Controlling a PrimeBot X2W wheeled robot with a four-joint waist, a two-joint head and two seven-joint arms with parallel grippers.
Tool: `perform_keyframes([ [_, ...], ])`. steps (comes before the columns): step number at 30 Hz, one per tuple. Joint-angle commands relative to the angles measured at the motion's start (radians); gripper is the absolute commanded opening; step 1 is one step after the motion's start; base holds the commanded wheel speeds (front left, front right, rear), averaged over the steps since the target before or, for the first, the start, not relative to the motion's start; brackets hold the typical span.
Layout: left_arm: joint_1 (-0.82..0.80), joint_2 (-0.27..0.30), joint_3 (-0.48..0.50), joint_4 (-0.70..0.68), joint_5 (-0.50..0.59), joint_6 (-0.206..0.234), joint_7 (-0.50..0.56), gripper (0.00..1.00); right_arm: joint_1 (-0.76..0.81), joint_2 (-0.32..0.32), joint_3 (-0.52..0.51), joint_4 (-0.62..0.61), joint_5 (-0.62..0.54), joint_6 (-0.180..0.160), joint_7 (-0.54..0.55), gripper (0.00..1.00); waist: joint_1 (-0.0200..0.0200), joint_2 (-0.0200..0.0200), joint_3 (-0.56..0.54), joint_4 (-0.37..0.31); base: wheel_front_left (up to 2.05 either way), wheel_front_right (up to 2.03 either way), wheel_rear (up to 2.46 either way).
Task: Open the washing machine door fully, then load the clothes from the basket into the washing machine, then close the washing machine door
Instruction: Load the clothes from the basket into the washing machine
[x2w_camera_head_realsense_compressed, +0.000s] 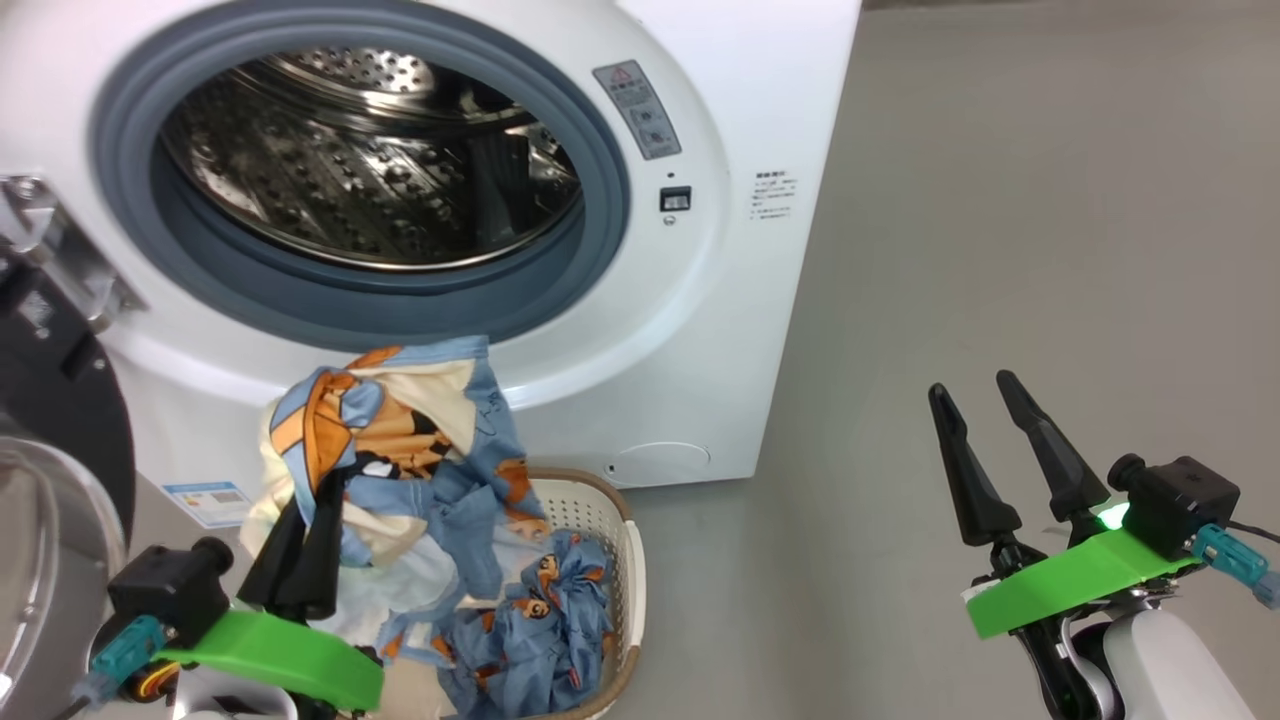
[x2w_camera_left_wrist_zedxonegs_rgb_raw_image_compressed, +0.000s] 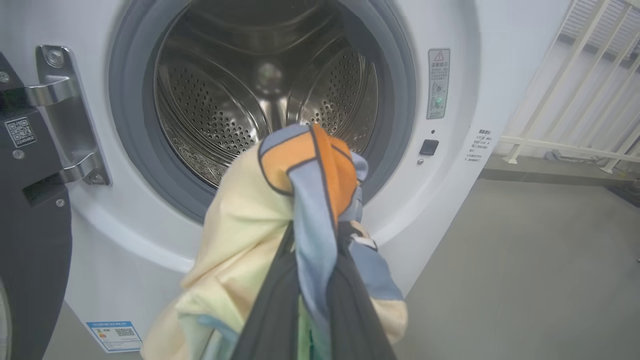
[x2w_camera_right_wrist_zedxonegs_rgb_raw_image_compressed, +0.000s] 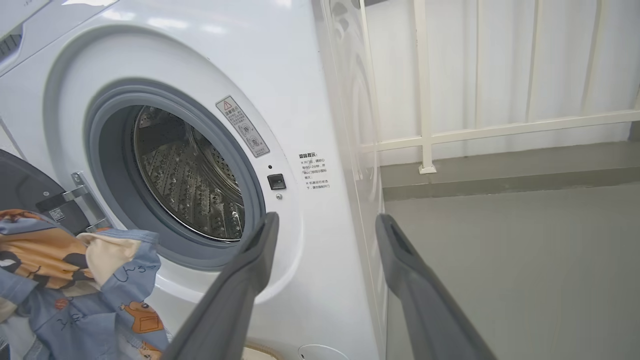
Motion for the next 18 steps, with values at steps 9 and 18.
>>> perform_keyframes([
  [9,0.003,0.028,0.059,-0.063,0.002,0.023,-0.007,0.0,0.012,-0.027,0.036,-0.031,0.019,0.002,-0.005,1.0,0.0,0.0,-0.014,0.022,0.0,0.0,0.0],
  [18,-0.026,0.016,0.079,-0.056,0.0,0.007,-0.012,0.0,-0.004,-0.041,0.039,-0.028,0.023,0.002,-0.005,1.0,0.0,0.0,0.002,0.015,0.0,0.0,0.0],
])
